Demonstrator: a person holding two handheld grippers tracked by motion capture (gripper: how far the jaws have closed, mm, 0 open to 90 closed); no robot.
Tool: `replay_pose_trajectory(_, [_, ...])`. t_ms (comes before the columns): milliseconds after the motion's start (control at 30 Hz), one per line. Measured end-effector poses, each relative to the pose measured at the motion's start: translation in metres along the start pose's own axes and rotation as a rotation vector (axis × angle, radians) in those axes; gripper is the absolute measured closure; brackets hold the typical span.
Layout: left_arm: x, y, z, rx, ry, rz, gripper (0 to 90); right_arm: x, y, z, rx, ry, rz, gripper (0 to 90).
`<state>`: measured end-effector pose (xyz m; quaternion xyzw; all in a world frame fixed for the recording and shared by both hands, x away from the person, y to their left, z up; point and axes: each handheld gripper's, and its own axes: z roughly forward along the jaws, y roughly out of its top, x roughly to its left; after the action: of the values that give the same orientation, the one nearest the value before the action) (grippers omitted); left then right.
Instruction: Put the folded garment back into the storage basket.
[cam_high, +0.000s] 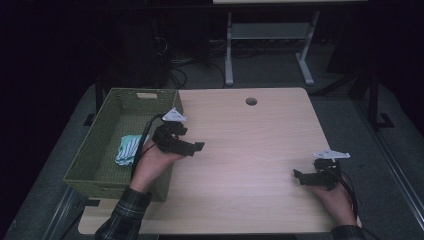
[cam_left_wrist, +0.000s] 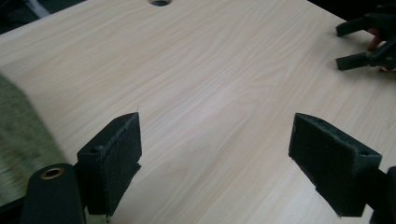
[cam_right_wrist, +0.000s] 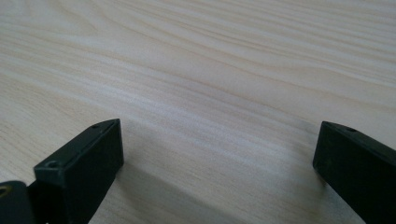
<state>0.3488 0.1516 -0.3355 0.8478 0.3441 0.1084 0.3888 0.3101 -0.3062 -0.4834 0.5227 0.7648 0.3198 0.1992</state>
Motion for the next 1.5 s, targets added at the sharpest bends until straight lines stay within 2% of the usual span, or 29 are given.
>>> replay_pose_trajectory(267, [-0.023, 0.002, 0.025, 0.022, -0.023, 0.04, 16.6, 0.0, 0.0, 0.0, 0.0, 0.0, 0.0, 1.3])
replay_pose_trajectory(433, [-0.034, -0.003, 0.041, 0.031, -0.034, 0.055, 16.6, 0.0, 0.0, 0.0, 0.0, 0.0, 0.0, 1.3])
replay_pose_trajectory(500, [-0.039, -0.007, 0.048, 0.031, -0.035, 0.049, 16.6, 0.0, 0.0, 0.0, 0.0, 0.0, 0.0, 1.3])
replay_pose_trajectory(567, [-0.042, -0.011, 0.056, 0.039, -0.029, 0.064, 16.6, 0.0, 0.0, 0.0, 0.0, 0.001, -0.002, 1.3])
replay_pose_trajectory(833, [-0.044, -0.032, 0.084, 0.062, -0.005, 0.069, 16.3, 0.0, 0.0, 0.0, 0.0, 0.003, -0.003, 1.3])
replay_pose_trajectory(867, [-0.044, -0.037, 0.089, 0.07, -0.006, 0.059, 16.2, 0.0, 0.0, 0.0, 0.0, 0.003, -0.004, 1.3])
replay_pose_trajectory(1067, [-0.04, -0.054, 0.108, 0.11, 0.012, 0.053, 15.1, 0.0, 0.0, 0.0, -0.001, 0.004, -0.007, 1.3])
replay_pose_trajectory(1200, [-0.039, -0.061, 0.117, 0.143, 0.024, 0.067, 14.6, 0.0, 0.0, 0.0, -0.001, 0.005, -0.007, 1.3])
replay_pose_trajectory(1367, [-0.041, -0.068, 0.124, 0.162, 0.046, 0.083, 13.7, 0.0, 0.0, 0.0, -0.003, 0.007, -0.01, 1.3])
replay_pose_trajectory(1500, [-0.041, -0.073, 0.124, 0.131, 0.05, 0.085, 12.7, 0.0, 0.0, 0.0, -0.002, 0.009, -0.011, 1.3])
